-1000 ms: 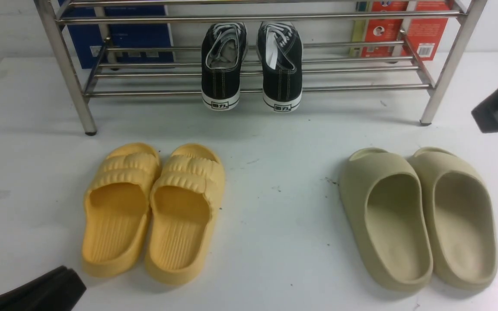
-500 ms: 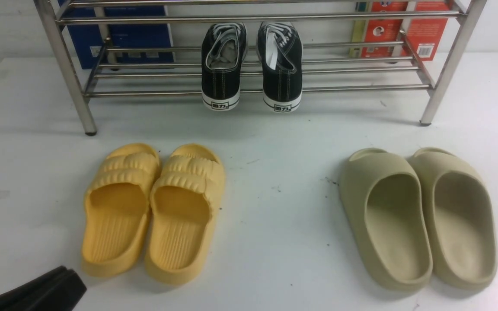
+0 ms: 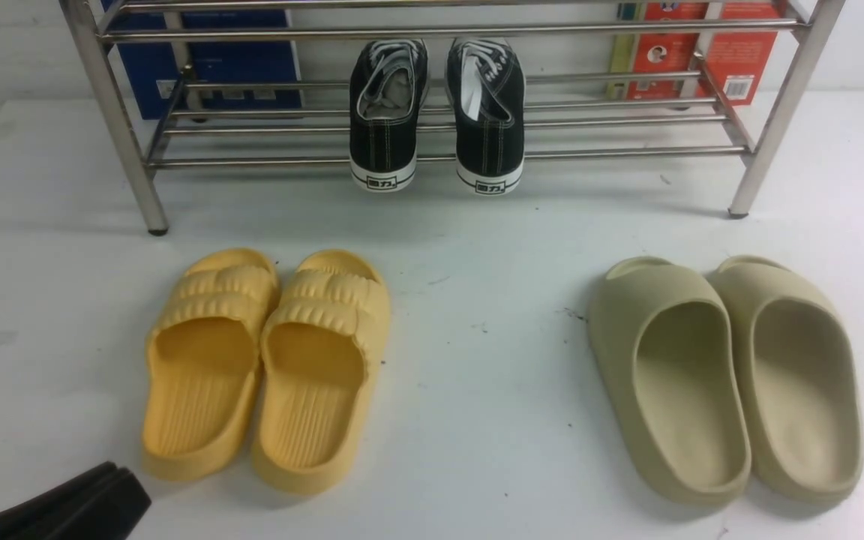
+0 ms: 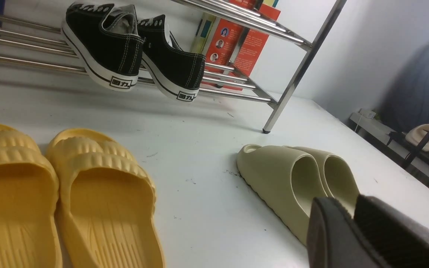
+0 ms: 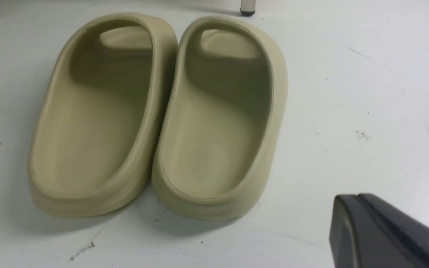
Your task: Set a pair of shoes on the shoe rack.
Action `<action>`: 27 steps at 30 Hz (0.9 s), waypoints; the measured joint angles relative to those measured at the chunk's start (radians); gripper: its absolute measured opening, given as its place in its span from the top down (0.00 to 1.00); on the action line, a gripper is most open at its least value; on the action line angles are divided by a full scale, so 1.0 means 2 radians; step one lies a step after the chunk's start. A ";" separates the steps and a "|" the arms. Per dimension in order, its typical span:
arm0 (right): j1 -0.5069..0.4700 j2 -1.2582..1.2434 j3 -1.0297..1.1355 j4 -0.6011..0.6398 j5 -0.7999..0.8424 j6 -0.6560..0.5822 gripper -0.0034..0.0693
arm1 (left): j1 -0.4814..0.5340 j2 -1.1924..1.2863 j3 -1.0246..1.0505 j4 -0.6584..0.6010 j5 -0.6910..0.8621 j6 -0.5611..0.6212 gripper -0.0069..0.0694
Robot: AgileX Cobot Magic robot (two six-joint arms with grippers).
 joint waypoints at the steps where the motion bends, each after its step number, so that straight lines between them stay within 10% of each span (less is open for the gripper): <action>1: 0.000 0.000 0.000 0.000 0.000 0.000 0.96 | 0.000 0.000 0.000 0.000 0.000 0.000 0.76; 27: 0.000 0.000 0.001 0.000 -0.004 -0.001 0.95 | 0.000 0.000 0.000 0.000 0.001 0.000 0.74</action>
